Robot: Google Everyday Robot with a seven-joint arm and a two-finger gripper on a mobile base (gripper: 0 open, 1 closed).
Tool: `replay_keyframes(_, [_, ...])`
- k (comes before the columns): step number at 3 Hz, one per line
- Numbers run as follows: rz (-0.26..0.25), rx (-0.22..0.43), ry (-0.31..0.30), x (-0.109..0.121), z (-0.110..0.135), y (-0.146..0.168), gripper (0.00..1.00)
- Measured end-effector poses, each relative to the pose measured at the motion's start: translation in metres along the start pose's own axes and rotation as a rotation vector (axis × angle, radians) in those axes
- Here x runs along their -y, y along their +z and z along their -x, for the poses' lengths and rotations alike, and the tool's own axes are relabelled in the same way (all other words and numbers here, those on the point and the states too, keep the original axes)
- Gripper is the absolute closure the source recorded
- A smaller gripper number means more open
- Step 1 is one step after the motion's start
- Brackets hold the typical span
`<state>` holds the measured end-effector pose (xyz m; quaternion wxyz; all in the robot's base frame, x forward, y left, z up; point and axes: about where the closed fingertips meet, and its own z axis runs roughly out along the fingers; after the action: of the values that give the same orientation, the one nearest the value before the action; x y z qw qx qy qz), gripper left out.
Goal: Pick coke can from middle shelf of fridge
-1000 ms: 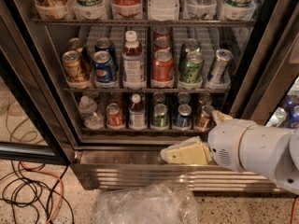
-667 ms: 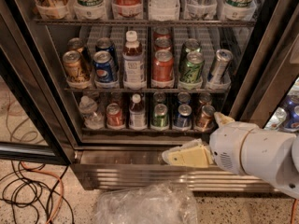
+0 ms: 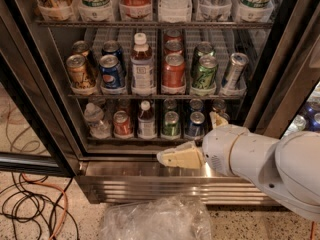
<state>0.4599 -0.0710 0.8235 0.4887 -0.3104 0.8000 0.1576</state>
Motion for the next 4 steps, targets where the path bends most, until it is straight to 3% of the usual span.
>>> replay_keyframes(1, [-0.02,0.045,-0.032,0.022,0.012,0.033,0.0])
replay_keyframes(2, [-0.039,0.05,-0.02,0.031,0.009,0.039,0.0])
replay_keyframes(3, [-0.037,0.05,-0.022,0.03,0.009,0.038,0.18])
replay_keyframes(4, [-0.038,0.065,-0.087,0.027,0.017,0.048,0.3])
